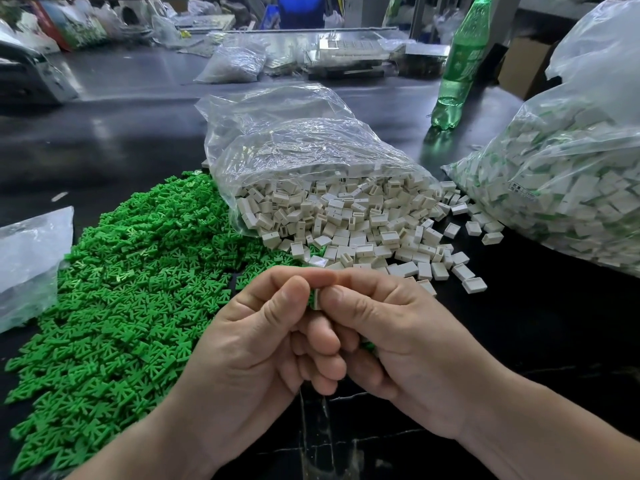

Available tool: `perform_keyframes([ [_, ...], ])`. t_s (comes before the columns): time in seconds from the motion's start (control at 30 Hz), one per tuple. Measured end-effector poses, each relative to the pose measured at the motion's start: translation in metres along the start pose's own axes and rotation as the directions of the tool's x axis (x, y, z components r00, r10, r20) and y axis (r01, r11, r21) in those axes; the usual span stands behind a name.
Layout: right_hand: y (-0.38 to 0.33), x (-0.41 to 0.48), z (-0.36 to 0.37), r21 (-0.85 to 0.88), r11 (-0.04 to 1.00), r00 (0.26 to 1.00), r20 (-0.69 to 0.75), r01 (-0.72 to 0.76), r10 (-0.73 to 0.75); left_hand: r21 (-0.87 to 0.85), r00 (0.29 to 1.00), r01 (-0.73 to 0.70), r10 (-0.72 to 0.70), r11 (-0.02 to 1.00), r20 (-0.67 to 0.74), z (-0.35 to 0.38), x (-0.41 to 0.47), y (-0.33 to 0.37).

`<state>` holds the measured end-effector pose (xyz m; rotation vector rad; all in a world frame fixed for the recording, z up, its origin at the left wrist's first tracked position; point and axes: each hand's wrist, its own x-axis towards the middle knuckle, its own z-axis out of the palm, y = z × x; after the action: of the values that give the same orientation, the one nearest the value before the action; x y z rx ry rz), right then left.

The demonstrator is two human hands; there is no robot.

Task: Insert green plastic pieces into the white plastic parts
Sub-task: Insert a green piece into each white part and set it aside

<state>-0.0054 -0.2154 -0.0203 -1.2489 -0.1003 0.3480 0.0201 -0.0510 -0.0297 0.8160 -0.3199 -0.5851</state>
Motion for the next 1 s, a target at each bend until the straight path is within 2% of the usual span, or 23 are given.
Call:
perform_keyframes([
  [0.27,0.0005,-0.0021,0.0075,0.084,0.996,0.999,-0.01,0.037,-0.037,-0.017,0.999,-0.052,0.051,0.999,-0.01,0.0044,-0.0007,-0.0058],
  [0.4,0.0008,-0.0005,0.0074,0.04,0.998,0.998,-0.046,0.04,-0.039,-0.032,0.999,-0.024,0.022,0.999,-0.041,0.0033,0.0018,-0.0079],
  [0.53,-0.0002,-0.0005,0.0052,0.036,0.998,0.999,0.0,0.047,-0.047,-0.056,0.998,0.017,-0.013,0.998,0.056,-0.0012,0.0026,-0.0036],
  [0.7,0.0008,-0.0016,0.0054,-0.043,0.998,0.999,-0.013,0.048,-0.049,-0.037,0.999,0.015,-0.014,0.999,0.035,-0.0025,0.0011,-0.0041],
  [0.9,0.0014,0.0006,0.0053,-0.005,0.999,0.999,-0.018,0.049,-0.049,-0.016,1.0,-0.013,0.013,1.0,0.001,-0.0016,0.0024,-0.0051],
  [1.0,0.0009,0.001,0.0043,0.018,0.998,0.998,-0.014,0.06,-0.059,-0.03,0.998,-0.004,0.006,1.0,0.057,-0.0047,0.0025,-0.0043],
])
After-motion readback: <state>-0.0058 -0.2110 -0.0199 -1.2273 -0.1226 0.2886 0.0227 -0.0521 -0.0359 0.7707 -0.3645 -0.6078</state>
